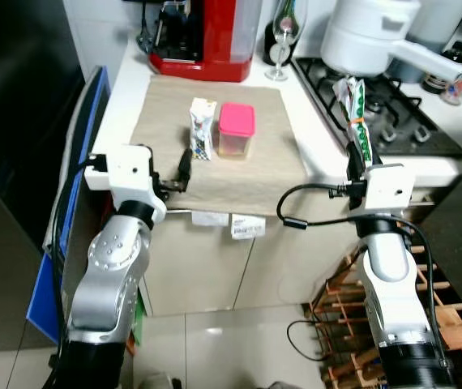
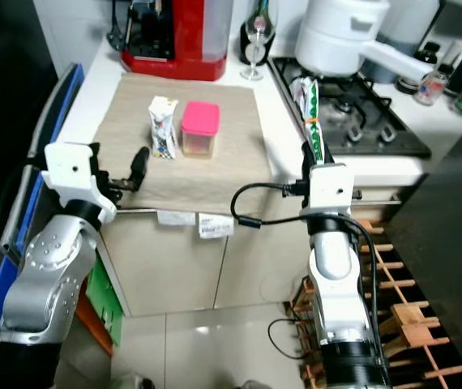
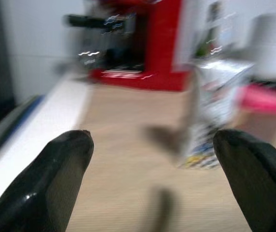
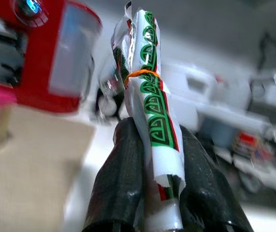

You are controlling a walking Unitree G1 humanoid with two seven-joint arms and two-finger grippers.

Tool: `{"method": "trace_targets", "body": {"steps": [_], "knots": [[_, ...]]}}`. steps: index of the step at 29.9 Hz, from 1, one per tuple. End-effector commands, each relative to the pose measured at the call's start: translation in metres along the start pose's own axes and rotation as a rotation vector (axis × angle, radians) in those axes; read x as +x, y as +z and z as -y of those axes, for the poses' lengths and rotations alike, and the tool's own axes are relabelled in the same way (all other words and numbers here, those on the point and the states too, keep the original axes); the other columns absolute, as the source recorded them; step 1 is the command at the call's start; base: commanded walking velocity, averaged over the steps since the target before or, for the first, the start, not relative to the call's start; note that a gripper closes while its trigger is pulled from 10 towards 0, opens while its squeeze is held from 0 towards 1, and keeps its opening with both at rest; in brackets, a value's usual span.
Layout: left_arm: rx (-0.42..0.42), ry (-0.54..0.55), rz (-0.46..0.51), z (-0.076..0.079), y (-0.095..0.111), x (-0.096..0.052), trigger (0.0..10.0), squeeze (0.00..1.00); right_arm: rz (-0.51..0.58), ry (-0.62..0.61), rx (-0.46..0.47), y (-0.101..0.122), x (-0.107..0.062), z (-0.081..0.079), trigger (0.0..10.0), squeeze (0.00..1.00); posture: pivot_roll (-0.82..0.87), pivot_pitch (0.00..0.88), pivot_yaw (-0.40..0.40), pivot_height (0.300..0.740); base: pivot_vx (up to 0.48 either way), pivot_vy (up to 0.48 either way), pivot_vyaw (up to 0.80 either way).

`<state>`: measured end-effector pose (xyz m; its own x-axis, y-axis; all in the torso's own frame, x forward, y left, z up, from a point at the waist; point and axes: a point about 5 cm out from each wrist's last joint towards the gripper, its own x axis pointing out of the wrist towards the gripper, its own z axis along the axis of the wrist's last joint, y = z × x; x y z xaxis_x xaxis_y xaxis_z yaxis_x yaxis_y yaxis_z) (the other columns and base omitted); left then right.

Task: Restocking fridge

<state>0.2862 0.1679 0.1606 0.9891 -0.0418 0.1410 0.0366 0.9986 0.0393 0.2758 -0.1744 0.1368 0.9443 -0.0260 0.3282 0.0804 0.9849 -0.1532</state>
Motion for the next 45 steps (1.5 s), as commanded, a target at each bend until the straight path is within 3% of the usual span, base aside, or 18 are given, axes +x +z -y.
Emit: {"method": "trace_targets", "body": {"steps": [1, 7, 14, 19, 26, 45], "knots": [[0.032, 0.075, -0.004, -0.015, -0.003, -0.007, 10.0, 0.0, -0.065, -0.031, 0.058, -0.008, -0.011, 0.008, 0.0, 0.0, -0.02, 0.0, -0.028, 0.74, 0.0, 0.0, 0.0], [0.036, 0.107, -0.023, -0.011, -0.007, -0.01, 10.0, 0.0, -0.095, -0.008, 0.109, -0.011, -0.014, 0.003, 0.0, 0.0, -0.02, 0.0, -0.035, 0.74, 0.0, 0.0, 0.0], [0.003, 0.115, -0.043, -0.002, -0.015, -0.002, 10.0, 0.0, -0.154, 0.095, 0.197, -0.013, 0.006, -0.01, 0.0, 0.0, -0.03, 0.0, -0.044, 0.74, 0.0, 0.0, 0.0], [0.005, 0.111, -0.033, 0.002, -0.013, -0.001, 10.0, 0.0, -0.179, 0.096, 0.21, -0.015, 0.014, -0.008, 0.0, 0.0, -0.03, 0.0, -0.055, 0.74, 0.0, 0.0, 0.32], [0.015, 0.098, -0.019, 0.004, -0.009, 0.004, 10.0, 0.0, -0.197, 0.102, 0.221, -0.017, 0.013, -0.012, 0.0, 0.0, -0.03, 0.0, -0.056, 0.74, 0.0, 0.0, 0.56], [0.003, 0.085, -0.015, 0.005, -0.008, 0.009, 10.0, 0.0, -0.203, 0.105, 0.214, -0.018, 0.013, -0.015, 0.0, 0.0, -0.04, 0.0, -0.049, 0.74, 0.0, -0.425, 0.0]]}}
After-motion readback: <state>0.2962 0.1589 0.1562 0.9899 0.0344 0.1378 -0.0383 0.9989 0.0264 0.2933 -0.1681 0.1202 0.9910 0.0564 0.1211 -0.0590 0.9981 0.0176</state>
